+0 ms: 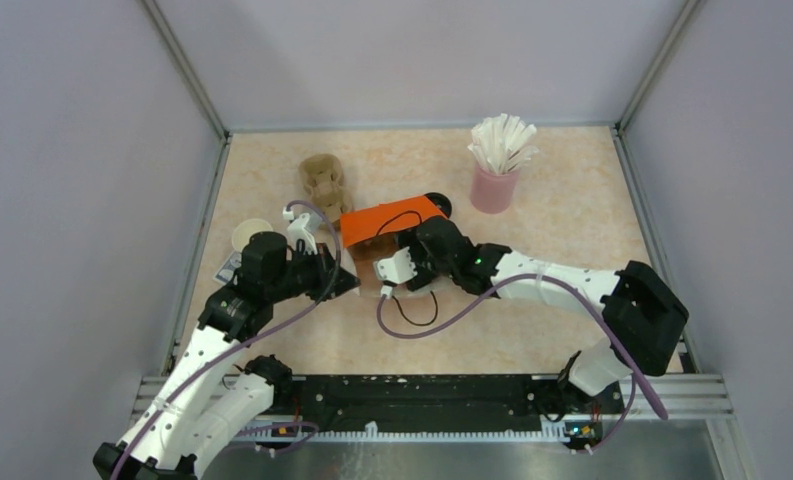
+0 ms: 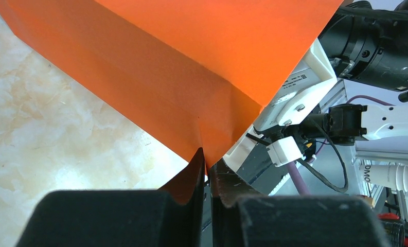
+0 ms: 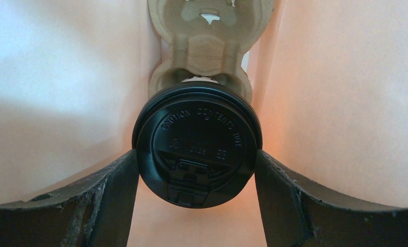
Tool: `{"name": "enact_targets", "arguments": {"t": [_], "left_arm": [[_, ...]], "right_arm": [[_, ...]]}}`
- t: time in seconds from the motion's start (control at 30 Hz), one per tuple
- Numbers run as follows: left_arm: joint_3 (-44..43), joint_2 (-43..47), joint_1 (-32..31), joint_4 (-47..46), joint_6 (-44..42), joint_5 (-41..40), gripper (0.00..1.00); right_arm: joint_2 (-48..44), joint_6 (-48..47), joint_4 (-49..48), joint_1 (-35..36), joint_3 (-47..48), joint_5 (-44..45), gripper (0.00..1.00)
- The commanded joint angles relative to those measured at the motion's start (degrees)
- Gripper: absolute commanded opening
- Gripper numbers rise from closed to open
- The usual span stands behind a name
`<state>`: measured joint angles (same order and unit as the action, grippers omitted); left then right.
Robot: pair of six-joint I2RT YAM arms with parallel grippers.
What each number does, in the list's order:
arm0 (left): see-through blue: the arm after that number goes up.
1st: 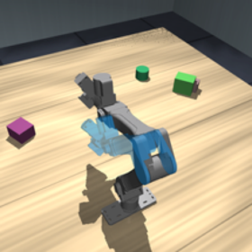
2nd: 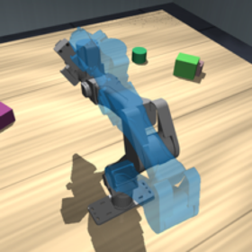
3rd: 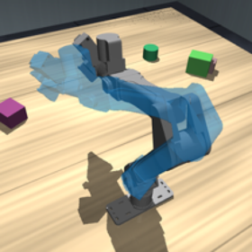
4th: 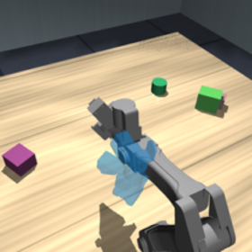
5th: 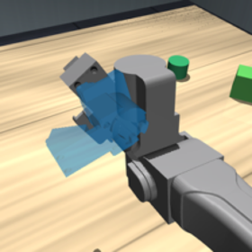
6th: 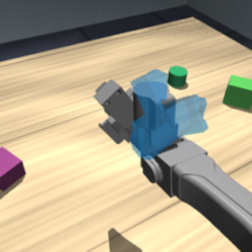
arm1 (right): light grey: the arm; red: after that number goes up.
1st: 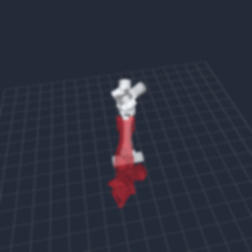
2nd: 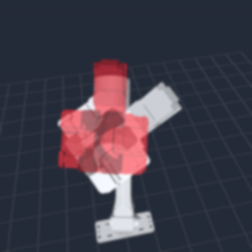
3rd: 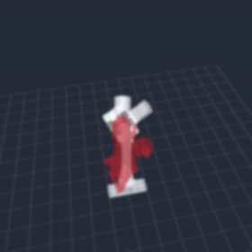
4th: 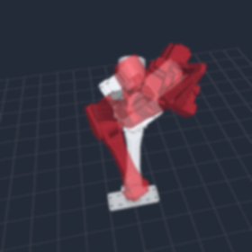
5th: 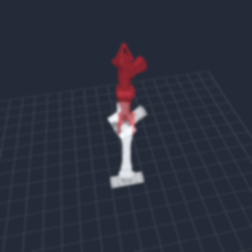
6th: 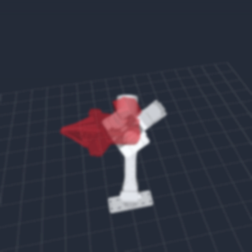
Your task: Pack the takeout coffee
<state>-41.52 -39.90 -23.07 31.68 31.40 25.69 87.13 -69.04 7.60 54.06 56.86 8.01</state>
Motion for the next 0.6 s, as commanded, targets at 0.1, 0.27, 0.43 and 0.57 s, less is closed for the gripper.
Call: {"name": "enact_targets", "arguments": {"t": [0.1, 0.27, 0.43, 0.57], "left_arm": [[-1.0, 0.1, -0.1, -0.6, 0.1, 0.8, 0.10], [-0.8, 0.1, -0.1, -0.9, 0.5, 0.9, 0.10], [-0.7, 0.1, -0.1, -1.1, 0.7, 1.0, 0.10], [-0.4, 0.1, -0.1, -1.3, 0.9, 1.2, 0.10]], "right_arm": [[0.5, -0.1, -1.1, -1.3, -1.6, -0.9, 0.53], [0.3, -0.1, -1.7, -1.4, -2.5, -0.8, 0.53], [0.3, 0.1, -1.8, -1.7, -2.5, -1.1, 0.53], [0.8, 0.3, -2.1, -1.7, -2.2, -1.1, 0.53]]}}
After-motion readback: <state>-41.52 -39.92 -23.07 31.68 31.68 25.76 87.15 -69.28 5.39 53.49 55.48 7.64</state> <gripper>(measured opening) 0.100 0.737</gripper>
